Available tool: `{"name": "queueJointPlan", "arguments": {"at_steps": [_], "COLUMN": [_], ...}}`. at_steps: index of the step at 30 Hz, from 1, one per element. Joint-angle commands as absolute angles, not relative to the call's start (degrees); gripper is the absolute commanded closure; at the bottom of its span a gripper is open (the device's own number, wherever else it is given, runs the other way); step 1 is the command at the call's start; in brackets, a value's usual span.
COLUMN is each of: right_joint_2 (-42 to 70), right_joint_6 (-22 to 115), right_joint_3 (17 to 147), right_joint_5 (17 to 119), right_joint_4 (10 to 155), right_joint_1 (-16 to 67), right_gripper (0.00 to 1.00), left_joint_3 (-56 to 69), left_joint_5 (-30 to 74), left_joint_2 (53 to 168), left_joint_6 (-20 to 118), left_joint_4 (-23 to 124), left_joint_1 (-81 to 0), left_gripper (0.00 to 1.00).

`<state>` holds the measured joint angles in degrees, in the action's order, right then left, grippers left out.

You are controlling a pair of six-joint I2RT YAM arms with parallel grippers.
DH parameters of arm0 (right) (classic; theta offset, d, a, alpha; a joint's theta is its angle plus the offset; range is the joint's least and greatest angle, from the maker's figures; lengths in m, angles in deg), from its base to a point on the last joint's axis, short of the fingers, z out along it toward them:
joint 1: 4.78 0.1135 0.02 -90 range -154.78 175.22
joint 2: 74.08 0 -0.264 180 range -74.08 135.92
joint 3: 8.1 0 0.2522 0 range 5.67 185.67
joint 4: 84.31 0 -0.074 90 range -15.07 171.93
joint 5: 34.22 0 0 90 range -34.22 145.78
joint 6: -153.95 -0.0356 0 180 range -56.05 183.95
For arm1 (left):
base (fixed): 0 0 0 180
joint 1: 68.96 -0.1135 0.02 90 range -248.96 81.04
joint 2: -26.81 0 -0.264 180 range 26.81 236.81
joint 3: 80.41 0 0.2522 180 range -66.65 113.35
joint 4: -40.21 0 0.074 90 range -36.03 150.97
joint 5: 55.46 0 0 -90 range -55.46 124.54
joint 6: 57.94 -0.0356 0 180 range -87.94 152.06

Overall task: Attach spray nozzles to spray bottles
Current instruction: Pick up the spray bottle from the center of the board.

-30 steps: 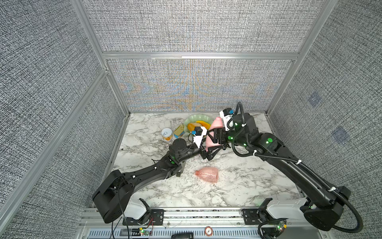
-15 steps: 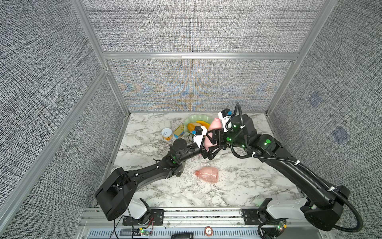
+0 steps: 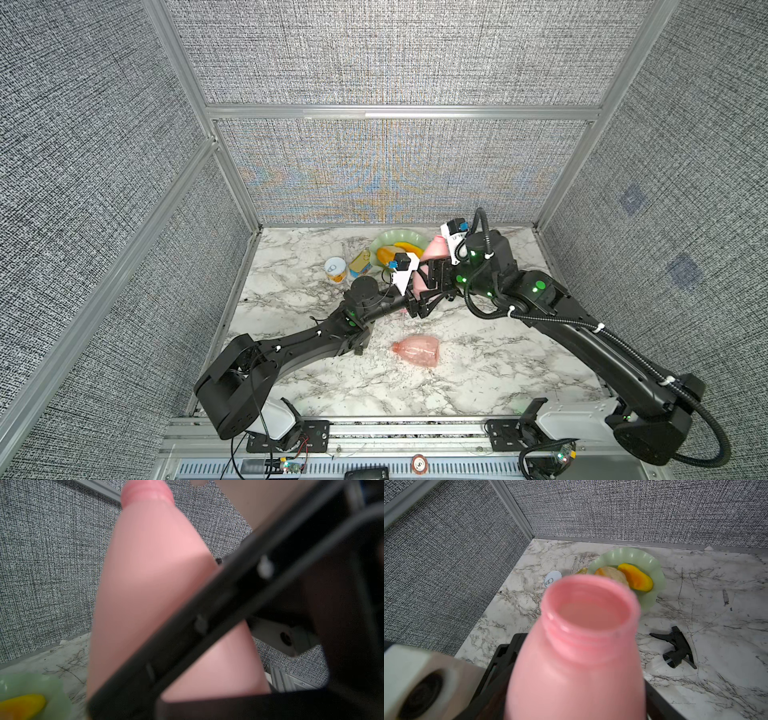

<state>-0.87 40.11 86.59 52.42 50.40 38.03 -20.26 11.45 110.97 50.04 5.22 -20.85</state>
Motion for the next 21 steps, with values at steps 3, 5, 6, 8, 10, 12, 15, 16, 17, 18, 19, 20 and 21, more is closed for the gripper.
{"name": "queueJointPlan", "arguments": {"at_steps": [3, 5, 6, 8, 10, 12, 15, 16, 17, 18, 19, 20, 21], "right_joint_2": [-1.8, -2.2, -2.4, -3.0, -3.4, -3.7, -4.8, -5.2, -5.5, -5.9, -5.8, -5.5, -5.4], "right_joint_6": [39.9, 39.9, 39.9, 39.8, 39.6, 39.7, 39.7, 39.6, 39.6, 39.6, 39.7, 39.7, 40.0], "right_joint_3": [86.7, 86.9, 86.9, 86.9, 87.3, 87.9, 88.6, 89.1, 89.4, 89.8, 91.2, 92.9, 94.5], "right_joint_5": [55.7, 56.1, 56.1, 56.5, 56.7, 56.0, 54.9, 54.6, 54.5, 53.7, 52.1, 50.0, 47.9], "right_joint_4": [52.7, 52.6, 52.5, 52.6, 52.1, 51.4, 50.3, 49.8, 49.5, 48.9, 46.6, 44.1, 41.7], "right_joint_1": [38.5, 38.6, 38.6, 38.6, 38.8, 38.8, 38.8, 38.8, 38.8, 38.9, 38.8, 38.9, 38.8], "right_gripper": [0.18, 0.16, 0.15, 0.14, 0.13, 0.13, 0.13, 0.13, 0.13, 0.13, 0.13, 0.13, 0.13], "left_joint_3": [-21.1, -21.2, -21.3, -21.3, -21.4, -21.6, -21.7, -21.7, -21.7, -21.6, -21.6, -21.4, -21.3], "left_joint_5": [15.3, 16.5, 17.2, 19.0, 20.4, 22.0, 24.5, 25.3, 26.2, 27.1, 28.0, 29.0, 30.1], "left_joint_2": [111.2, 111.3, 111.3, 111.4, 111.6, 111.8, 112.0, 112.0, 112.0, 111.8, 111.7, 111.4, 111.1], "left_joint_6": [48.4, 48.0, 47.8, 47.4, 47.2, 46.6, 45.8, 45.4, 44.9, 44.1, 43.1, 42.3, 41.5], "left_joint_4": [4.7, 4.3, 4.4, 4.3, 3.6, 2.9, 2.4, 2.3, 2.2, 2.2, 2.3, 2.4, 2.5], "left_joint_1": [-21.0, -20.9, -21.0, -21.1, -21.1, -21.1, -21.4, -21.5, -21.5, -21.6, -21.7, -21.8, -21.8], "left_gripper": [0.22, 0.22, 0.22, 0.22, 0.22, 0.22, 0.22, 0.22, 0.22, 0.22, 0.22, 0.22, 0.22]}}
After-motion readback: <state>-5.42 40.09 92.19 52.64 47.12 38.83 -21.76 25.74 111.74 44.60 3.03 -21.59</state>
